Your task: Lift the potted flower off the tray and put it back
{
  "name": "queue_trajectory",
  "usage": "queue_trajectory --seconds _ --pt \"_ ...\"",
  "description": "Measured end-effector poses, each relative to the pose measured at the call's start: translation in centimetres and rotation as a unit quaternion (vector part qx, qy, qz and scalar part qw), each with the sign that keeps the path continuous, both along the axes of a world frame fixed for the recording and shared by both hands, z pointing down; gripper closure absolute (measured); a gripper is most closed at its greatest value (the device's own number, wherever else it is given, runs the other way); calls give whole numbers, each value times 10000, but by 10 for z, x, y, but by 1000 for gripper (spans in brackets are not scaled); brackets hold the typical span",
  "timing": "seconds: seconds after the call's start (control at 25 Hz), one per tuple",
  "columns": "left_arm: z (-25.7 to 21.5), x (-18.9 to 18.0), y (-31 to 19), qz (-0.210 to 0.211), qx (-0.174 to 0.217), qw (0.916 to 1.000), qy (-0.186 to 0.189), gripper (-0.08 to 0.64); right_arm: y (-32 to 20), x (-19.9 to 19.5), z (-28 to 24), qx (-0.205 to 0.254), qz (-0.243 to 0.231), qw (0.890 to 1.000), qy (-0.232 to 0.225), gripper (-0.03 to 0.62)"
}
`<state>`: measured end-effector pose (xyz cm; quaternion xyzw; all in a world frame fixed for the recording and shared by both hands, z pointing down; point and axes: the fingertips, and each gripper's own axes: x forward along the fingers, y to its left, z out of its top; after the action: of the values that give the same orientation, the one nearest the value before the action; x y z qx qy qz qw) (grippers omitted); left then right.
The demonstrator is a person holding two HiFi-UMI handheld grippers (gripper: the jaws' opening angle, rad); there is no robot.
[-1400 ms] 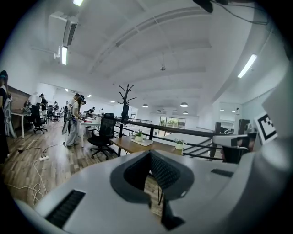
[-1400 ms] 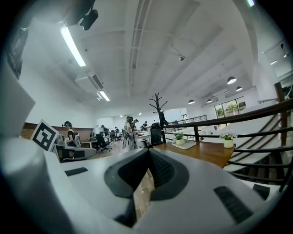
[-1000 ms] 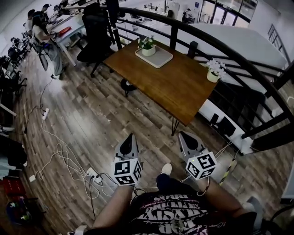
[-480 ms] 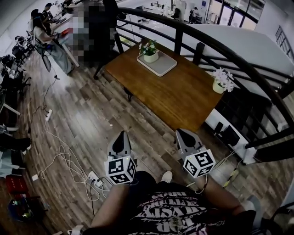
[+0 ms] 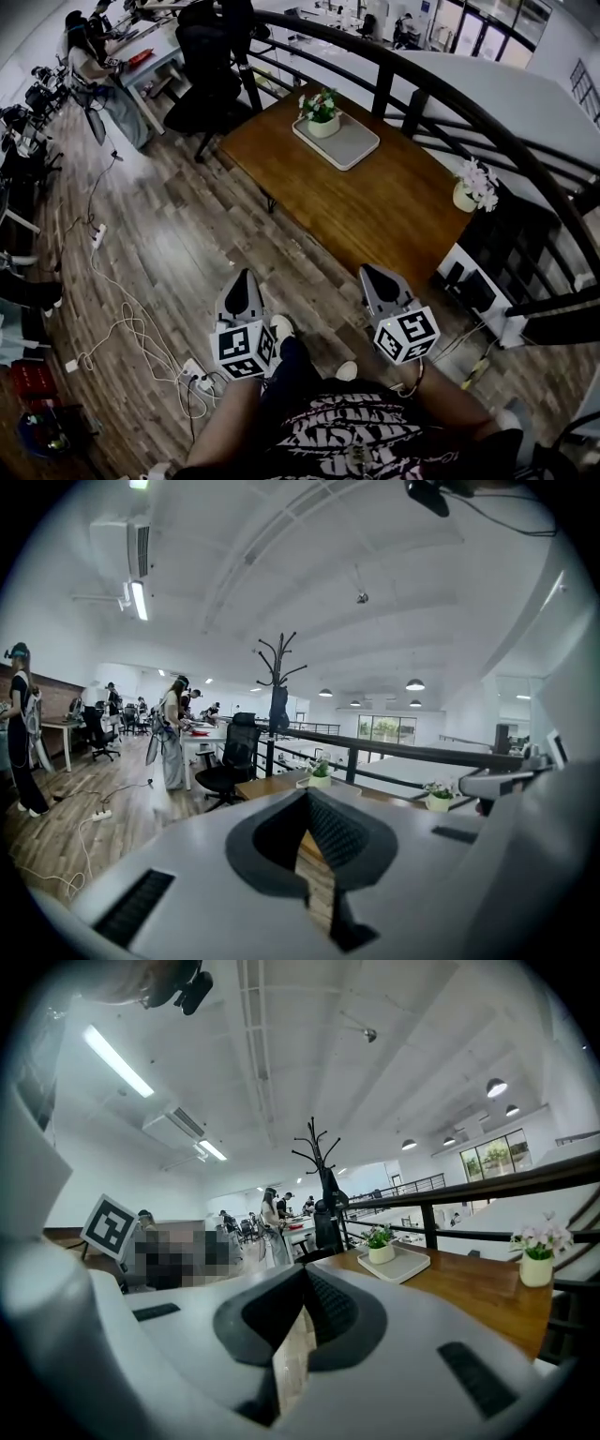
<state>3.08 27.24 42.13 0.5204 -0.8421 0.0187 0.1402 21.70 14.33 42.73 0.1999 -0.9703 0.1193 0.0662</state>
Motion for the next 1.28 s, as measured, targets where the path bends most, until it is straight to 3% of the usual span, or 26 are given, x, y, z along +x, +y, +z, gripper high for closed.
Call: queue_trajectory --seconds 0.16,0.36,0.6,0.88,1.28 --pt "1 -51 -37 176 132 9997 112 552 -24 -48 -4 131 98 9998 107 594" --pt "-12 -135 -69 498 292 9982 155 552 -39 -143 -18 240 192 9993 226 594" --pt "-5 -177 -96 844 317 9954 322 552 -58 -203 -19 320 233 9988 271 594" --pt "5 -225 -98 879 356 9940 543 552 -53 -248 -16 379 221 9980 460 594" --pt "14 -233 -121 1303 279 9888 676 552 -75 -264 -11 303 444 9972 516 594"
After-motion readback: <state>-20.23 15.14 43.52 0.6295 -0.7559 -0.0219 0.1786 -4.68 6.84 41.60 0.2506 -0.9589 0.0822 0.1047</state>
